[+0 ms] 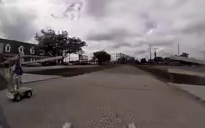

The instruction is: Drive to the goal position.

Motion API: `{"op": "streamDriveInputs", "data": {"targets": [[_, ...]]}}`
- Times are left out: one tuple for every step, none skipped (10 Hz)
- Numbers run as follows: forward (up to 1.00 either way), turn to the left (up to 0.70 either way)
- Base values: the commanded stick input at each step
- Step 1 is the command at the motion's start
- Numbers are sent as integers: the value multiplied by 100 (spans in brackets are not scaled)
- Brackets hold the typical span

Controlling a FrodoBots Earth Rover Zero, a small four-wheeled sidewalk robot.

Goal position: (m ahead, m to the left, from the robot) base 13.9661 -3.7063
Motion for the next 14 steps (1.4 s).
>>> {"op": "streamDriveInputs", "data": {"targets": [[60,0],[60,0],[60,0],[60,0],[60,0],[60,0],[60,0],[60,0],[60,0],[60,0],[60,0],[60,0],[60,0],[60,0]]}}
